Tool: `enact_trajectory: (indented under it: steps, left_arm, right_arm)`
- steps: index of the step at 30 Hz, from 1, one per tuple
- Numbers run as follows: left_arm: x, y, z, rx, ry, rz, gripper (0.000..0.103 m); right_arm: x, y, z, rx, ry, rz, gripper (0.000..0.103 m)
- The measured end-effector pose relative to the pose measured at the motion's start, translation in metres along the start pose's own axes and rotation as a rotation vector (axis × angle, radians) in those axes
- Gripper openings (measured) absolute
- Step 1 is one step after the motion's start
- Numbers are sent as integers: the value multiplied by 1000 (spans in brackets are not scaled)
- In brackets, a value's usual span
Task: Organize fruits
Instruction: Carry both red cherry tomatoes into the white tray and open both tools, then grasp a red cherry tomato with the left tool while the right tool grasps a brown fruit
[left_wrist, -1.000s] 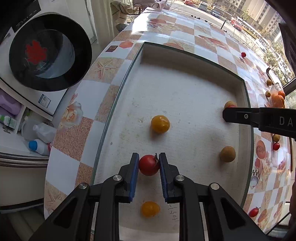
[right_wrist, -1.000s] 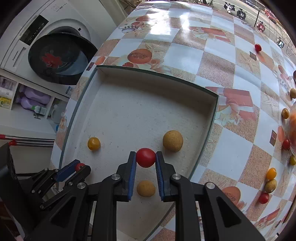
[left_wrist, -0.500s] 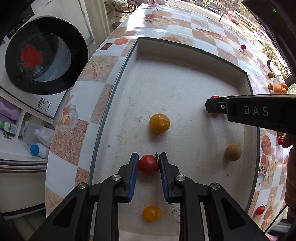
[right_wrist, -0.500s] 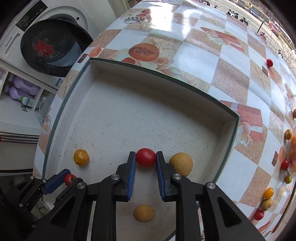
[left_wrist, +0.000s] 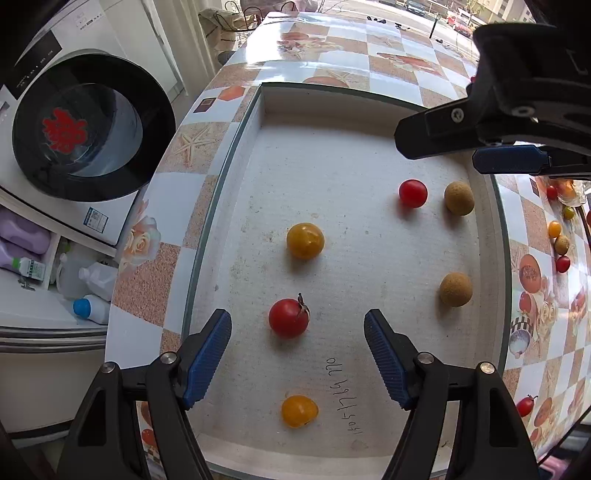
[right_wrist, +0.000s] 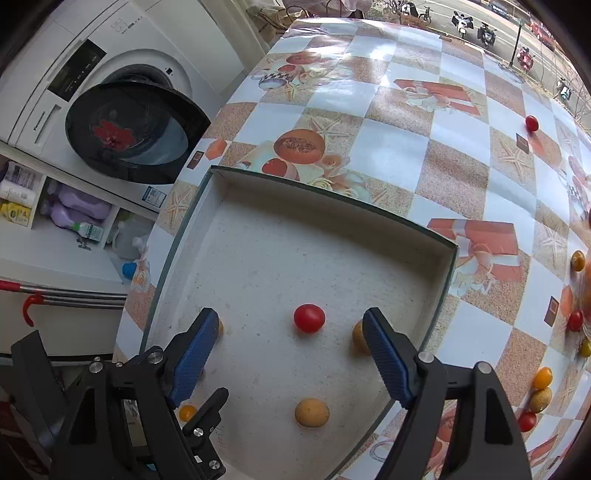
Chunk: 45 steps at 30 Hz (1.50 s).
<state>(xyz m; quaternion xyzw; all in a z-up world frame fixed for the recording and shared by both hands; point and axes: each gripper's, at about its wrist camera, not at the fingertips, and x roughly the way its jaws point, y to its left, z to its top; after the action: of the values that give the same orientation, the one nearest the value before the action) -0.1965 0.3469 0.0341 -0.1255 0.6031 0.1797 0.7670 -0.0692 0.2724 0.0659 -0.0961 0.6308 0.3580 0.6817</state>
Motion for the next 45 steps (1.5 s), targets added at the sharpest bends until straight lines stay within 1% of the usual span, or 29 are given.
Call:
enact_trajectory:
  steps: [2, 5, 13, 16, 21, 23, 29, 35, 36, 38, 39, 41, 44, 45]
  left_arm:
    - [-5, -6, -1, 19, -5, 4, 75]
    - [-13, -18, -2, 51, -18, 8, 75]
    - [-27, -57, -3, 127, -37, -14, 75]
    - [-29, -74, -4, 163, -38, -25, 75]
    - [-34, -102, -9, 211, -42, -48, 75]
    - [-37, -114, -13, 226, -45, -56, 75]
    - [-41, -137, -17, 250, -50, -76, 75]
    - [-42, -155, -28, 261, -43, -101, 75]
    - [-43, -157, -31, 263, -40, -107, 75]
    - [-43, -163, -38, 269, -30, -118, 75]
    - [-42, -167, -43, 273, -23, -124, 75]
    - [-40, -173, -53, 283, -3, -136, 75]
    - [-35, -184, -70, 307, 33, -151, 75]
    - [-34, -188, -75, 316, 44, -158, 75]
  right_arm:
    - [-11, -6, -4, 27, -19, -1, 85]
    - [-26, -23, -14, 62, -38, -25, 85]
    - [-51, -85, -52, 179, -38, -95, 85]
    - [-57, -108, -69, 215, -37, -145, 85]
    - [-58, -149, -94, 271, -29, -280, 85]
    - [-55, -166, -102, 305, -24, -307, 85]
    - [-52, -199, -110, 358, -35, -324, 85]
    - [-54, -206, -104, 331, -55, -323, 85]
    - [-55, -206, -104, 323, -58, -323, 83]
    - [-53, -205, -100, 307, -56, -323, 71]
    - [-52, -205, -99, 301, -54, -320, 68]
    - [-48, -203, -93, 293, -46, -313, 57]
    - [-44, -204, -94, 282, -40, -309, 50]
    - [-43, -205, -94, 280, -38, -307, 49]
